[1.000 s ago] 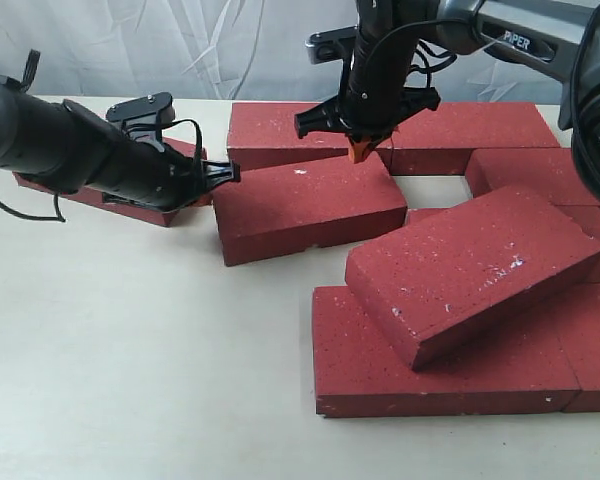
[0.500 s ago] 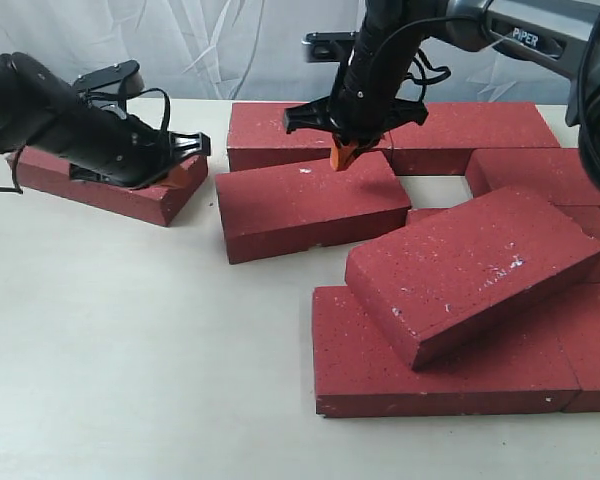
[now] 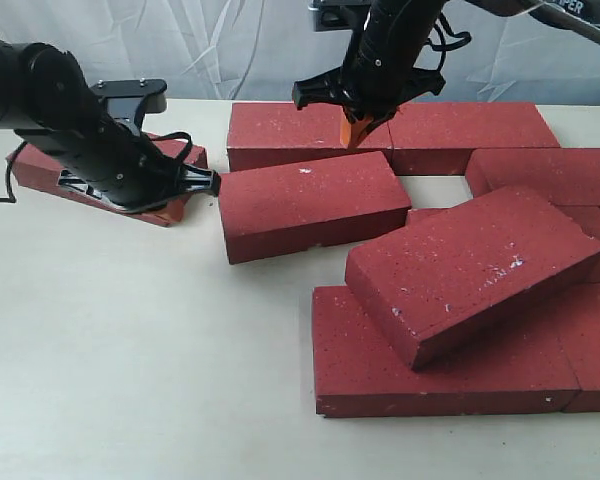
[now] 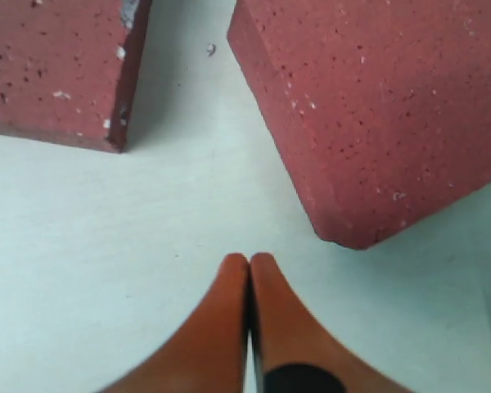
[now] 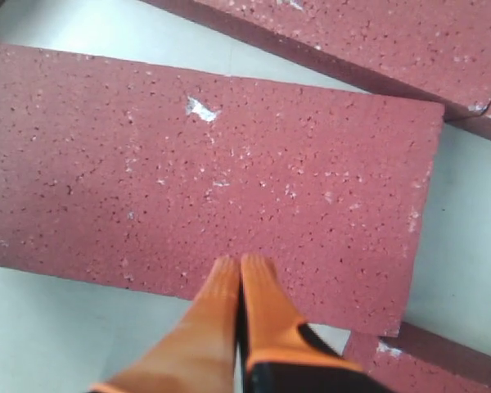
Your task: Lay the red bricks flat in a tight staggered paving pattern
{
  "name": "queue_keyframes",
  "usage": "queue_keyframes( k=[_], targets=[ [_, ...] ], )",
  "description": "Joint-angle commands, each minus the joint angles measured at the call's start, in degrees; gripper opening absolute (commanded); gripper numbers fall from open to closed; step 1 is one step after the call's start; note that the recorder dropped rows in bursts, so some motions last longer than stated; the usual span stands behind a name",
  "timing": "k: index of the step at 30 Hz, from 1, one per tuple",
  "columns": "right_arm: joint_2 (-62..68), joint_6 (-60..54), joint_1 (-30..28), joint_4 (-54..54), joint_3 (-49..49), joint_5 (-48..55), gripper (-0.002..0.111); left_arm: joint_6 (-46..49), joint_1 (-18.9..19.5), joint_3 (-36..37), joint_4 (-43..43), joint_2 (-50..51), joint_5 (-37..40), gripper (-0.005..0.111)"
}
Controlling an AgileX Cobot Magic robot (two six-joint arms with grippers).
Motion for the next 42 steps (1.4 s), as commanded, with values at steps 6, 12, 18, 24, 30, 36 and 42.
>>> queue_keyframes(
  k=[6, 12, 18, 24, 30, 36, 42],
  targets=[
    [-0.6, -1.6, -0.3, 0.6, 2.9, -1.6, -0.001, -0.5, -0.6, 0.2, -3.1, -0.3, -3.4, 0.000],
    [-0.6, -2.1, -0.3, 0.9, 4.5, -2.9, -0.001, -0.7, -0.6, -0.2, -5.6, 4.0, -4.2, 0.000],
    [-0.6, -3.1, -0.2, 5.1, 4.5, -4.0, -0.001, -0.1, -0.6, -1.7, -11.5, 11.6, -7.6, 0.000],
    [-0.6, -3.1, -0.2, 5.0, 4.5, -4.2, -0.001, 1.5, -0.6, -6.6, -15.3, 16.0, -11.3, 0.000],
    [-0.6, -3.1, -0.2, 5.0, 4.5, -4.2, -0.001, 1.5, -0.6, -9.9, -16.4, 18.7, -14.3, 0.000],
    [-0.6, -3.1, -0.2, 5.0, 4.5, -4.2, -0.001, 1.5, -0.6, -11.6, -17.3, 20.0, -17.6, 0.000],
    [-0.6, -3.1, -0.2, 5.1, 4.5, -3.9, -0.001, 1.5, -0.6, -14.8, -17.3, 23.0, -15.6, 0.000]
  ],
)
